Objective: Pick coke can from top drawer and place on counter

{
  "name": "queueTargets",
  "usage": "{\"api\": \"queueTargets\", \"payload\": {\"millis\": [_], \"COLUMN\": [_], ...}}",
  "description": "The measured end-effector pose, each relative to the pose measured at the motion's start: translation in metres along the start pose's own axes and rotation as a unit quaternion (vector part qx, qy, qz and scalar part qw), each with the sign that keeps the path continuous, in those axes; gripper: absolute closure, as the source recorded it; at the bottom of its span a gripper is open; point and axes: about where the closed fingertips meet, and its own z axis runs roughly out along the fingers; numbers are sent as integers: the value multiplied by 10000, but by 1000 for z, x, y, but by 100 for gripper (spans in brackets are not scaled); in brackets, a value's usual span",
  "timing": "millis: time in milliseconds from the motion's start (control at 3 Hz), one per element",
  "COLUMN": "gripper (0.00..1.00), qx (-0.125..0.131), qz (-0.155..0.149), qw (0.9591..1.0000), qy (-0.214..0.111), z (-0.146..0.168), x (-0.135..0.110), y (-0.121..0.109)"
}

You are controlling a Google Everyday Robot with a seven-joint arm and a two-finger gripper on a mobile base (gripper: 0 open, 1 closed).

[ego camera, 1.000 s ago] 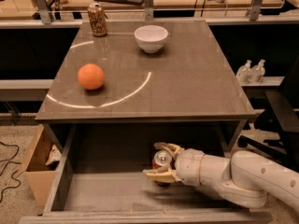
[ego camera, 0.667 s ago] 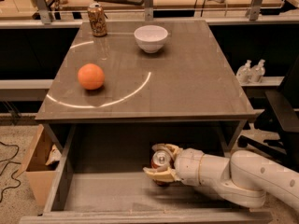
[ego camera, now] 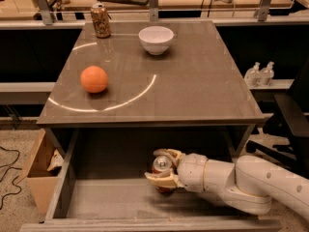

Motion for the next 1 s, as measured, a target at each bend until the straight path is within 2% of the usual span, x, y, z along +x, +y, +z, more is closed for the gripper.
{"api": "queueTargets", "payload": {"millis": [333, 667, 1000], "gripper": [100, 100, 100], "qx": [-88, -46, 170], "qz": [1, -100, -301], "qw": [9997, 9995, 9992], "qy": [-246, -281, -188], "z": [-9, -25, -44], "x": [-32, -69, -111], "y": [8, 16, 19]}}
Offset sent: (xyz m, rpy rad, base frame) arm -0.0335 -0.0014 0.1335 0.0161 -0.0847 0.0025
